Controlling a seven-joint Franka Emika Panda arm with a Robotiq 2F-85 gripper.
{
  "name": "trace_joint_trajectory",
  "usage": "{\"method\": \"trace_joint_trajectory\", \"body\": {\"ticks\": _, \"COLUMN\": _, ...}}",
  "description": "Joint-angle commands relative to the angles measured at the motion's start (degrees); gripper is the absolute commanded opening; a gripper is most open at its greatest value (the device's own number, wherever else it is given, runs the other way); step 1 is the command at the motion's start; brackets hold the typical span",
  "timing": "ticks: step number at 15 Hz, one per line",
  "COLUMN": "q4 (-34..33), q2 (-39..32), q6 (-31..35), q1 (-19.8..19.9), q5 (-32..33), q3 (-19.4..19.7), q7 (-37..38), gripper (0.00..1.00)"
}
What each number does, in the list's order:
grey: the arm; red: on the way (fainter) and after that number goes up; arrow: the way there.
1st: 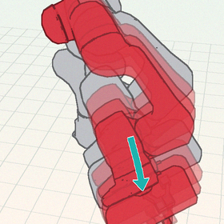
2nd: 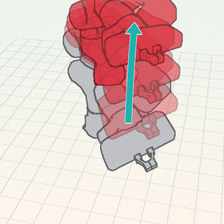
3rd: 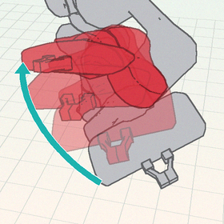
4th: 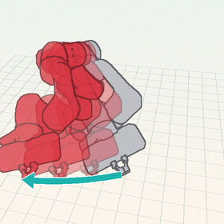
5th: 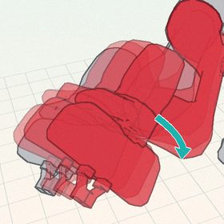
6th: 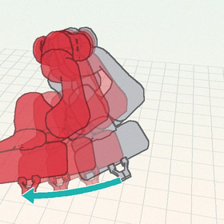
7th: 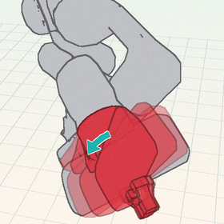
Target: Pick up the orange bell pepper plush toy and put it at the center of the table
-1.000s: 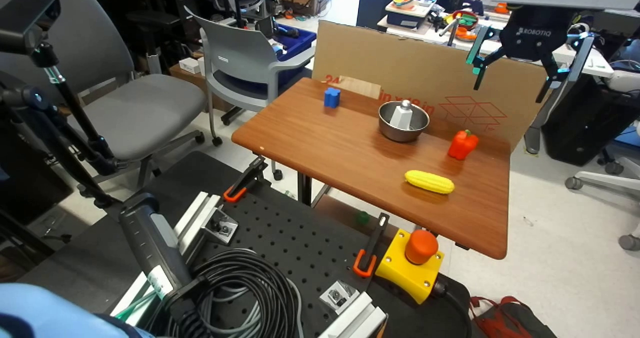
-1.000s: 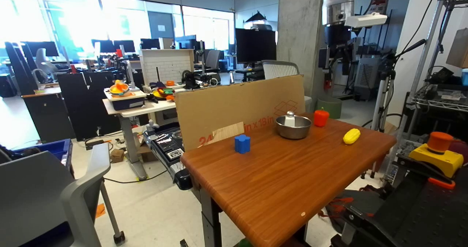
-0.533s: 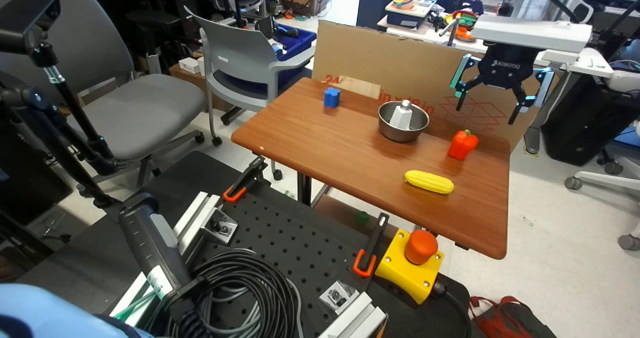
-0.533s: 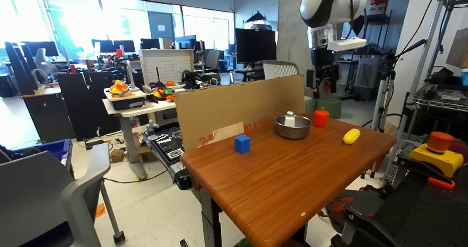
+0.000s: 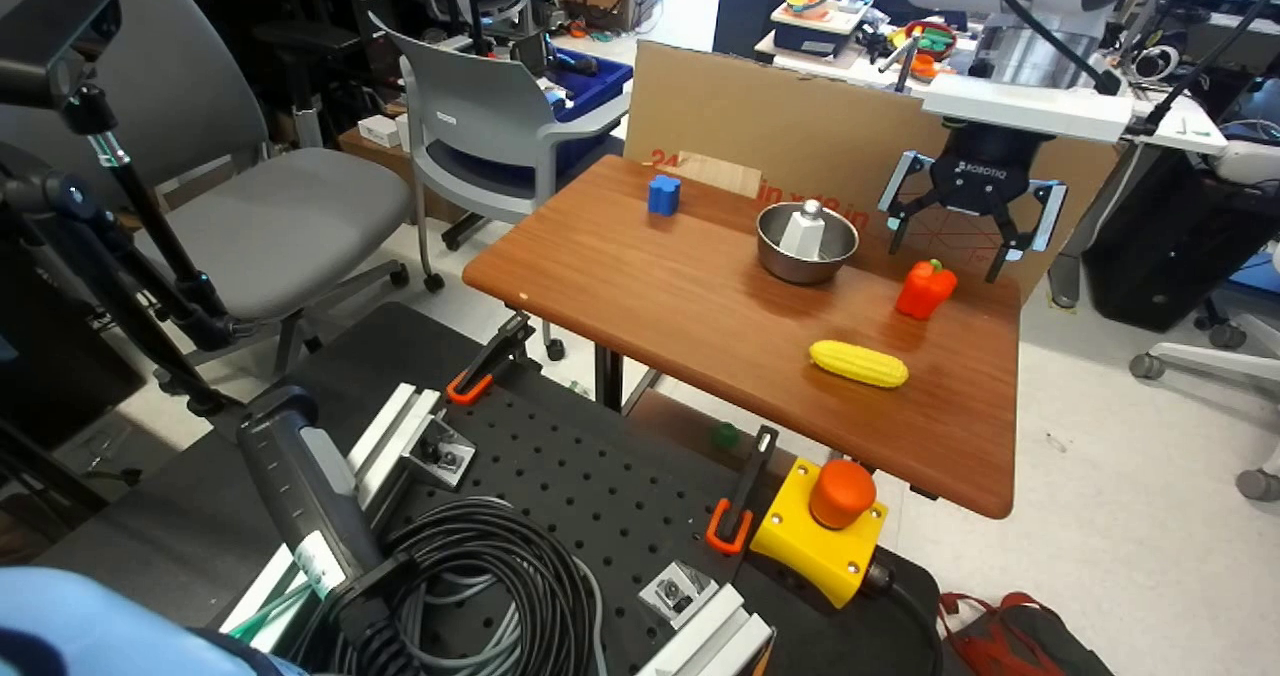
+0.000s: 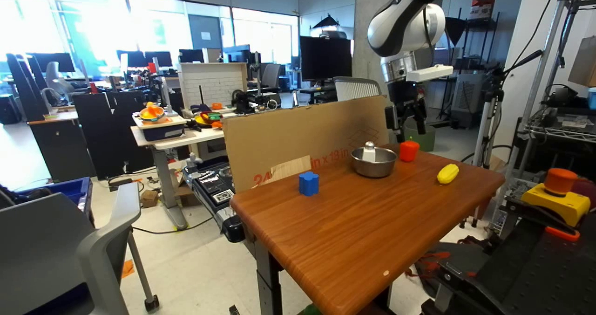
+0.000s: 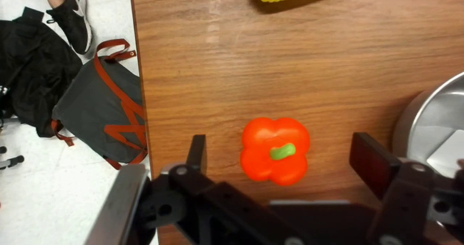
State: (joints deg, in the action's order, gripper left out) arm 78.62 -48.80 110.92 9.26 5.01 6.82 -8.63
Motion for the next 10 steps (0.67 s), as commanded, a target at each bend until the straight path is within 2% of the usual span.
{"method": "trace_joint_trajectory", "body": {"ticks": 1, "q4": -6.8, "q2": -4.4, "q6": -4.9, "q1": -0.1, "q5": 0.9, "q3": -0.4, "q7": 0.6, "gripper": 1.0}}
{"method": "trace_joint_trajectory", "body": {"ticks": 4, "q4": -9.8, "q2": -6.8, "q6": -6.1, "q1": -0.1, "q5": 0.8, "q3": -0.3, "q7": 1.0, "gripper": 1.0}}
{"method": "trace_joint_trajectory", "body": {"ticks": 5, "q4": -11.0, "q2": -7.6, "q6": -6.6, "q1": -0.1, "q5": 0.7, "q3": -0.3, "q7": 1.3, "gripper": 0.75}}
{"method": "trace_joint_trajectory", "body": {"ticks": 6, "q4": -12.3, "q2": -8.4, "q6": -7.2, "q1": -0.1, "q5": 0.7, "q3": -0.2, "q7": 1.5, "gripper": 0.74}}
{"method": "trace_joint_trajectory", "body": {"ticks": 7, "q4": -13.5, "q2": -9.3, "q6": -8.2, "q1": 0.0, "q5": 0.5, "q3": -0.4, "q7": 1.5, "gripper": 0.68}}
{"method": "trace_joint_trajectory", "body": {"ticks": 10, "q4": -16.4, "q2": -11.0, "q6": -11.2, "q1": 0.0, "q5": 0.4, "q3": -0.4, "q7": 1.8, "gripper": 0.42}}
